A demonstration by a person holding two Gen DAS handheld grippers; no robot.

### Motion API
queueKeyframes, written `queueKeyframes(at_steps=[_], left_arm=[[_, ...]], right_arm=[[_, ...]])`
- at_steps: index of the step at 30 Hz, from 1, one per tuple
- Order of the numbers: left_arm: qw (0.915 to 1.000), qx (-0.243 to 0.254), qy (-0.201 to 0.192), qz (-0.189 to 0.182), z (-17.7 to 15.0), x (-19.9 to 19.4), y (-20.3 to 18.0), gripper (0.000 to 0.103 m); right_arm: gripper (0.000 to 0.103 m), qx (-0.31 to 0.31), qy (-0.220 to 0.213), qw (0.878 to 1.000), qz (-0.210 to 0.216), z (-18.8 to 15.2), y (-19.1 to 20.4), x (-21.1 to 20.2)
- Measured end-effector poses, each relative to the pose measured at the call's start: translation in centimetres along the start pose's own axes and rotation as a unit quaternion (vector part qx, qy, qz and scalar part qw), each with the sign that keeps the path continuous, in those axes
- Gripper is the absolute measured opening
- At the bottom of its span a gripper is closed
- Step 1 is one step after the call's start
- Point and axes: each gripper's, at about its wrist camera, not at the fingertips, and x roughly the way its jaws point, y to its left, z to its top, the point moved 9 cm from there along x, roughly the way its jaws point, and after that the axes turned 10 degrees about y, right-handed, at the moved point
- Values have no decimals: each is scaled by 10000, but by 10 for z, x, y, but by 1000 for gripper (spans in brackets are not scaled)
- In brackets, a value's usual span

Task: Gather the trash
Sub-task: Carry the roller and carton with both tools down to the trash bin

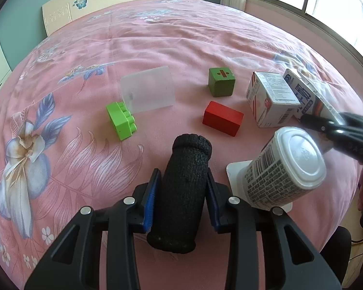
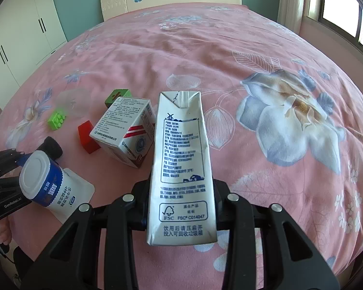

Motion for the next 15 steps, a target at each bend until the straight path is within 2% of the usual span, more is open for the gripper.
queueKeyframes(at_steps=[7,15], left_arm=[[9998,-135,-46,138,-9,-11,9,38],[9990,-188,-231,343,-25,-45,22,37]], right_arm=[[37,32,-79,10000,-2,-5,-5,-15],[36,-57,-188,9998,29,-18,-3,-41]])
